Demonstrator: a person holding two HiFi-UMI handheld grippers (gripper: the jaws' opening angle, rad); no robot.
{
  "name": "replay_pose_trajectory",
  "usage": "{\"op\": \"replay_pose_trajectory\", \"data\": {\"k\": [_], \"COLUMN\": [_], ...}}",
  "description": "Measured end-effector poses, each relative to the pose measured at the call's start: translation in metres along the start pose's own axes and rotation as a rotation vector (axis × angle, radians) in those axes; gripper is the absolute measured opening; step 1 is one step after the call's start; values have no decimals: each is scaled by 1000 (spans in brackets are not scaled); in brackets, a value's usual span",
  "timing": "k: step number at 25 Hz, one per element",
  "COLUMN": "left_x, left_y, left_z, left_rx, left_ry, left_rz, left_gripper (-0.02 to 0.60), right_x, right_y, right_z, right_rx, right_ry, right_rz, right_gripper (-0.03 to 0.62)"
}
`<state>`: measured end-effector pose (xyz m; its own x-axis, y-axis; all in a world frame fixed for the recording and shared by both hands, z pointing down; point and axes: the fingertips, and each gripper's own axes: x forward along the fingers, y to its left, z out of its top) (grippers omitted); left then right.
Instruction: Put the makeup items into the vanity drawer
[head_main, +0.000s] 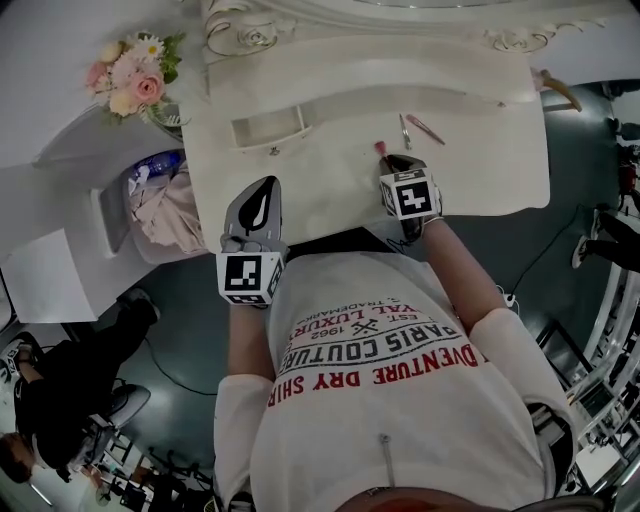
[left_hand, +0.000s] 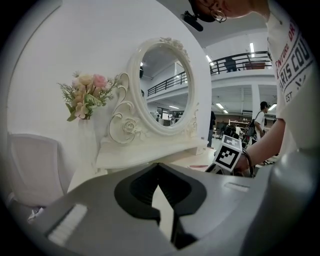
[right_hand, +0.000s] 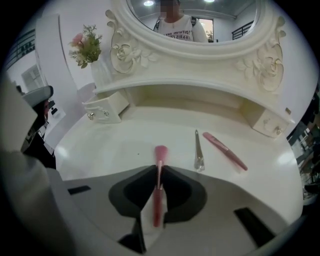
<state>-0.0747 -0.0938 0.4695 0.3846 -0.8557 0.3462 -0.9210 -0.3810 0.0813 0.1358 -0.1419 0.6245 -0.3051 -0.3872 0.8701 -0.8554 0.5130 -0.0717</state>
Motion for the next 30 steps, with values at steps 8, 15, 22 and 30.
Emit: {"op": "replay_pose_trajectory", "data": {"k": [8, 15, 22, 30], "left_x": [-7, -16, -35, -60], "left_y": [24, 49, 82, 115], "left_z": [13, 39, 40, 28], "left_rx": [14, 32, 22, -13], "left_ry": [-15, -62, -66, -51], "left_rz": [-4, 17, 92, 173], "left_gripper": [8, 8, 8, 8], "right_x": [-14, -33, -30, -1], "right_y": [14, 58, 126, 193], "right_z": [34, 105, 167, 189], "right_rx": [10, -146, -456, -695], "right_ry": [-59, -183, -264, -223], "right_rz": [29, 109, 213, 344], "right_gripper": [52, 52, 52, 52]}}
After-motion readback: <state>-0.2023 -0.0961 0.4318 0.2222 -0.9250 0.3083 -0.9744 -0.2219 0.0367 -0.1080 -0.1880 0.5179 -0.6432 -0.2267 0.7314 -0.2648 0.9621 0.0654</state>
